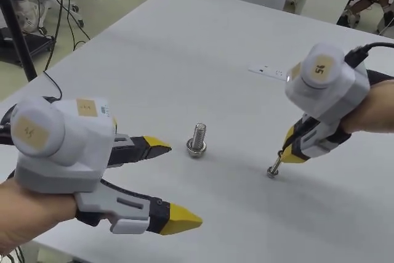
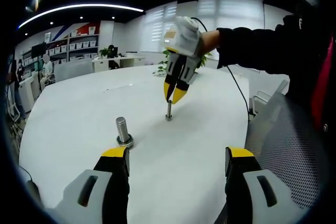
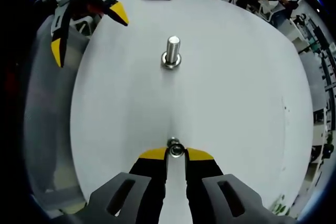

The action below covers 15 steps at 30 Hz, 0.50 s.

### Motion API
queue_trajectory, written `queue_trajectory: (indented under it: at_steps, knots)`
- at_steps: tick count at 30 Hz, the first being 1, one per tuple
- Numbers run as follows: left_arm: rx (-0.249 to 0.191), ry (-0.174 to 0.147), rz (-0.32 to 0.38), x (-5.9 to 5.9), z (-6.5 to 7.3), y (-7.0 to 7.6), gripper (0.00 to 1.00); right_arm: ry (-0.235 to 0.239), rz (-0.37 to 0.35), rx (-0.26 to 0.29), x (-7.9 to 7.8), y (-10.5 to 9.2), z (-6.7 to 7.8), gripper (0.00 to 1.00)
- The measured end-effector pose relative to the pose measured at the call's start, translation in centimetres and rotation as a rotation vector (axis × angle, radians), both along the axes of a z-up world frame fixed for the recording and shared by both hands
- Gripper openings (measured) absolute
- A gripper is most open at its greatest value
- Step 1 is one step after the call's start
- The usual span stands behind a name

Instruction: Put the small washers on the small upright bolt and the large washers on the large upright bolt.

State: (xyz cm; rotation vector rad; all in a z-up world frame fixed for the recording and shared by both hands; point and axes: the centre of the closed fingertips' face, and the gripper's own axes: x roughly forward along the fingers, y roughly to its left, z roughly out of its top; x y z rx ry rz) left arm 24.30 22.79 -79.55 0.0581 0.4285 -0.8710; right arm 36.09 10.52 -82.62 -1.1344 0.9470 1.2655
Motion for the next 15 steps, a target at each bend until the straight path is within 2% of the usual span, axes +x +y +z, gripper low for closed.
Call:
queue_trajectory:
  at_steps: [15]
  knots:
    - [0.001, 0.002, -0.001, 0.0, -0.1, 0.1, 0.74, 0.023, -0.006, -0.027, -0.2, 0.0, -2.2, 0.14]
